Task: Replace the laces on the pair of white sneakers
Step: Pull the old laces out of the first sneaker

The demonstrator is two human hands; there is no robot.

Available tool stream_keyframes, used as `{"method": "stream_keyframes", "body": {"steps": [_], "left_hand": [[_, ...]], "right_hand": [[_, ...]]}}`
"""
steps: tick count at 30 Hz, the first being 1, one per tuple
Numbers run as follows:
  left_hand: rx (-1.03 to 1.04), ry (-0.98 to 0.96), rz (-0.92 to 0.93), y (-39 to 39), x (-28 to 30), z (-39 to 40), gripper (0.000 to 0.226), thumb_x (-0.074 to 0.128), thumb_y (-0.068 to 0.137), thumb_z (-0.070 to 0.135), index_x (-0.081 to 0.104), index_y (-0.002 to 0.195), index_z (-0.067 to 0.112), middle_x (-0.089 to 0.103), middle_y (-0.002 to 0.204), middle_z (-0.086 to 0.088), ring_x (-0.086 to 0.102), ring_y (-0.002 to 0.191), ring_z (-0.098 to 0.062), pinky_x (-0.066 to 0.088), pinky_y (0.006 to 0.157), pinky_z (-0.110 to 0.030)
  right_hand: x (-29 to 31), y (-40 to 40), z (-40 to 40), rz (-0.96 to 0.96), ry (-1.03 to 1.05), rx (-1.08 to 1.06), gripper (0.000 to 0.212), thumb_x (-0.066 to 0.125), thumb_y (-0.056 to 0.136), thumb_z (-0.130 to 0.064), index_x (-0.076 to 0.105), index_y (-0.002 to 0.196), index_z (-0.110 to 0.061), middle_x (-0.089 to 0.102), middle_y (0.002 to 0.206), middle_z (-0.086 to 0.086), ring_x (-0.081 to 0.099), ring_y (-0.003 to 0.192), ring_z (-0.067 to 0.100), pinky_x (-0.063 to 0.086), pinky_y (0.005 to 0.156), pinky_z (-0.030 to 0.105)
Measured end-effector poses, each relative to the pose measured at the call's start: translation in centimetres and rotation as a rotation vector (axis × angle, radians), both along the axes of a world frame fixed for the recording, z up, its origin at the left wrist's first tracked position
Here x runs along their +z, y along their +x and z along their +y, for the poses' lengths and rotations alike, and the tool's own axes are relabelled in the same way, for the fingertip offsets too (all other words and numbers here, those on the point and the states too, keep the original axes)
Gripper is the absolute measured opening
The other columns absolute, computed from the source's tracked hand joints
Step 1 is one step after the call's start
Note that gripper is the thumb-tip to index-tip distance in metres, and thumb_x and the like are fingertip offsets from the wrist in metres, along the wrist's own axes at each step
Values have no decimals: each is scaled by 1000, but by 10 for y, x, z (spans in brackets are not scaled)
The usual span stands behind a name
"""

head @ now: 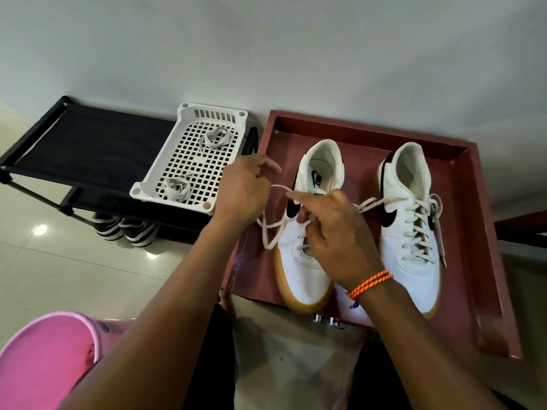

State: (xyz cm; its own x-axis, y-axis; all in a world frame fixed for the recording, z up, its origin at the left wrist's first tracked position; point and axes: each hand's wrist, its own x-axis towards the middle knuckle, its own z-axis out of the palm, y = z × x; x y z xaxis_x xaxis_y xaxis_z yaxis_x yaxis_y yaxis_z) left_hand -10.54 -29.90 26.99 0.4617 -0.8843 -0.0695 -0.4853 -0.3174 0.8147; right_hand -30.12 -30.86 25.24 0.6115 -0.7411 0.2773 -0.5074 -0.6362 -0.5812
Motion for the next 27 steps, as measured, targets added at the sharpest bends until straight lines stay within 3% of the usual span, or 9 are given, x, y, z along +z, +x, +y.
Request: {"method": "stream_keyframes", "body": {"steps": [6, 7, 10, 12, 14, 17, 20, 23, 27], "left_hand": [[-249, -124, -24, -15, 2, -1, 38, 59, 97, -1, 80, 110, 27, 41, 157, 1, 43, 134, 6, 38, 105, -6], [-305, -111, -32, -18, 0, 0, 34, 61, 98, 2, 81, 108, 28, 35, 164, 1, 37, 142, 2, 36, 111, -10], [-468, -29, -169, -27, -7, 2, 22, 68, 99, 20, 82, 103, 37, 12, 177, 10, 14, 162, -22, 28, 128, -50], [-561, 42, -229, -31, -9, 5, 20, 67, 99, 26, 81, 103, 40, -3, 178, 15, 5, 164, -24, 22, 129, -57], [-587, 98, -226, -36, -7, 8, 21, 66, 100, 25, 79, 102, 41, -11, 177, 19, 3, 164, -23, 23, 127, -59], [-558, 104, -190, -39, -2, 8, 29, 62, 99, 17, 78, 94, 41, -7, 176, 23, 11, 161, -20, 27, 126, -54], [-539, 87, -165, -40, 0, 6, 38, 60, 98, 12, 74, 87, 45, -5, 175, 24, 13, 160, -20, 26, 126, -49], [-536, 105, -159, -41, -2, 5, 41, 58, 98, 8, 72, 86, 44, -7, 176, 21, 7, 161, -22, 22, 127, -45], [-538, 111, -151, -41, -5, 3, 45, 58, 96, -2, 74, 88, 40, -8, 177, 19, 4, 162, -23, 19, 121, -37]], "right_hand": [[9, -19, -25, -176, 131, -241, 46, 62, 89, -8, 72, 128, -30, 51, 103, -4, 58, 94, 16, 55, 84, 39], [7, -24, -26, -110, 167, -257, 47, 66, 91, -15, 68, 133, -36, 49, 105, -4, 58, 94, 14, 56, 85, 39], [3, -38, -28, 199, 254, -213, 63, 66, 93, -47, 41, 150, -56, 55, 109, -6, 62, 87, 13, 57, 82, 43], [4, -42, -30, 228, 393, -135, 79, 73, 90, -54, 26, 154, -61, 67, 106, -5, 66, 81, 14, 59, 81, 43], [7, -43, -31, 182, 476, -88, 89, 83, 85, -48, 26, 153, -59, 71, 103, -6, 67, 76, 14, 61, 81, 43], [10, -41, -28, 114, 471, -92, 84, 88, 82, -37, 36, 146, -50, 72, 88, -3, 67, 64, 16, 62, 72, 43], [8, -37, -26, 65, 449, -123, 81, 86, 81, -29, 38, 143, -48, 70, 80, -7, 63, 56, 11, 56, 60, 30], [6, -34, -26, 32, 442, -126, 79, 86, 82, -24, 39, 143, -46, 69, 84, -12, 64, 57, 6, 45, 55, 14], [4, -35, -27, 22, 460, -127, 77, 86, 82, -24, 40, 140, -45, 72, 89, -8, 67, 60, 9, 47, 55, 14]]}}
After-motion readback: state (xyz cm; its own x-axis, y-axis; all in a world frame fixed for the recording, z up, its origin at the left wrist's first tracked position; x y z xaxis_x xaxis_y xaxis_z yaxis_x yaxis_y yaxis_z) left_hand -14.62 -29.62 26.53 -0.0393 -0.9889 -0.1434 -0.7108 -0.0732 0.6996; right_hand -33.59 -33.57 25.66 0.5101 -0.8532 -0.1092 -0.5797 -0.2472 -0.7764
